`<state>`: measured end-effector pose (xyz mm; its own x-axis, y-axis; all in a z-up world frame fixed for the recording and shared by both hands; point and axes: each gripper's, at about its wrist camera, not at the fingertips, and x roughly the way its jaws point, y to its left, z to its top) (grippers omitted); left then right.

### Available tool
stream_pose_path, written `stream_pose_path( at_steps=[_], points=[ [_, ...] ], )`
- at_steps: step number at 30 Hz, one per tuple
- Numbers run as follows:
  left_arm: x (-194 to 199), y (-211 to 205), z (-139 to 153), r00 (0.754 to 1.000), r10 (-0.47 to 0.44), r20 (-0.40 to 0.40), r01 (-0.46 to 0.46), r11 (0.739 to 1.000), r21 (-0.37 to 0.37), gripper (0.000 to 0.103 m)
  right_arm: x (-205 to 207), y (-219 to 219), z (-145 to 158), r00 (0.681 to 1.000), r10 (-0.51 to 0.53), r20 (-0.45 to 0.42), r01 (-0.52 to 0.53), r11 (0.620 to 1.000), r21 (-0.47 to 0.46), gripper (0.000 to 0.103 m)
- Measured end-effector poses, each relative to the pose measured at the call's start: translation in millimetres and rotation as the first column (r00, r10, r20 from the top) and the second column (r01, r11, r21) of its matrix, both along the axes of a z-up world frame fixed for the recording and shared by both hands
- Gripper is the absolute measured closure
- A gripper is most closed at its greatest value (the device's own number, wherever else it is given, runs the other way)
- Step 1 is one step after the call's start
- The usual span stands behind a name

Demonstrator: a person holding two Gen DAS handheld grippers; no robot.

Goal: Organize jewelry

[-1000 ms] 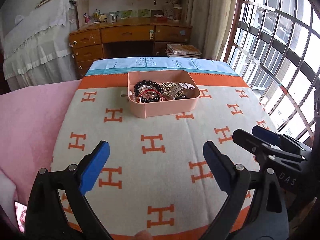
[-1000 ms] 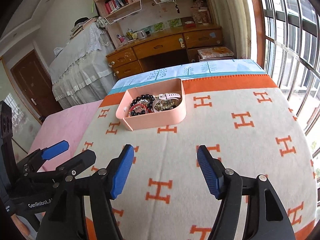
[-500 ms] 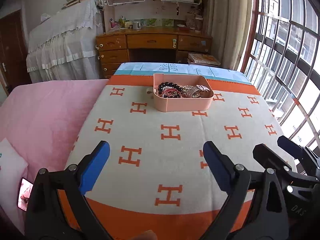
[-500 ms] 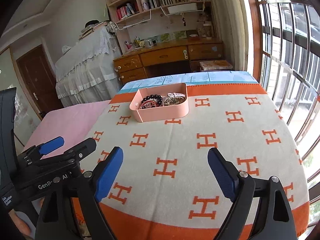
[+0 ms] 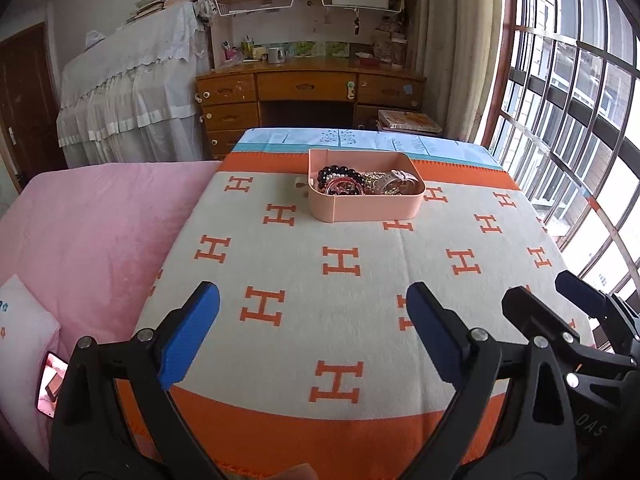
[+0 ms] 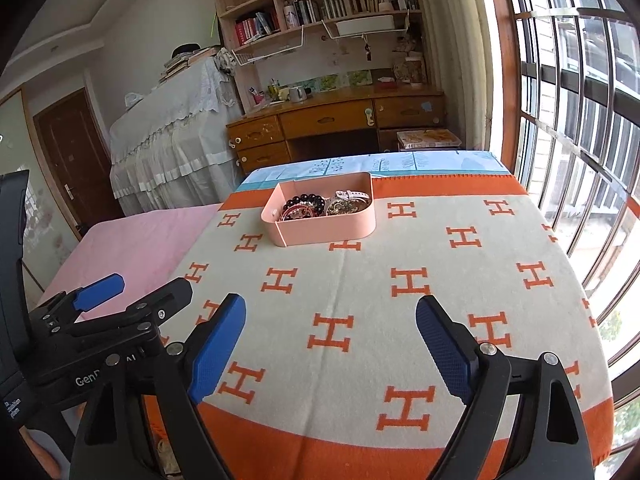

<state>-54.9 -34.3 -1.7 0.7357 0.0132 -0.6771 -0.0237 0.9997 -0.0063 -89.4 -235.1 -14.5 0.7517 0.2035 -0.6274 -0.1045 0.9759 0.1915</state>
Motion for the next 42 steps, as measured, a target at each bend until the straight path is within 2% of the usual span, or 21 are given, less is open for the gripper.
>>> stream_pose_path(
  at_steps=[24,42],
  points=[
    [-3,0,-5,1.000,-0.005,-0.014,0.005,1.000,-0.008,0.010,1,1,-1,1.000,0.000,0.000,0.000,1.000,-0.005,0.015],
    [12,2,-13,0.999,-0.017,-0.047,0.016,1.000,-0.021,0.010,-4,-4,-2,1.000,-0.002,-0.012,0.002,1.000,-0.004,0.015]
  ],
)
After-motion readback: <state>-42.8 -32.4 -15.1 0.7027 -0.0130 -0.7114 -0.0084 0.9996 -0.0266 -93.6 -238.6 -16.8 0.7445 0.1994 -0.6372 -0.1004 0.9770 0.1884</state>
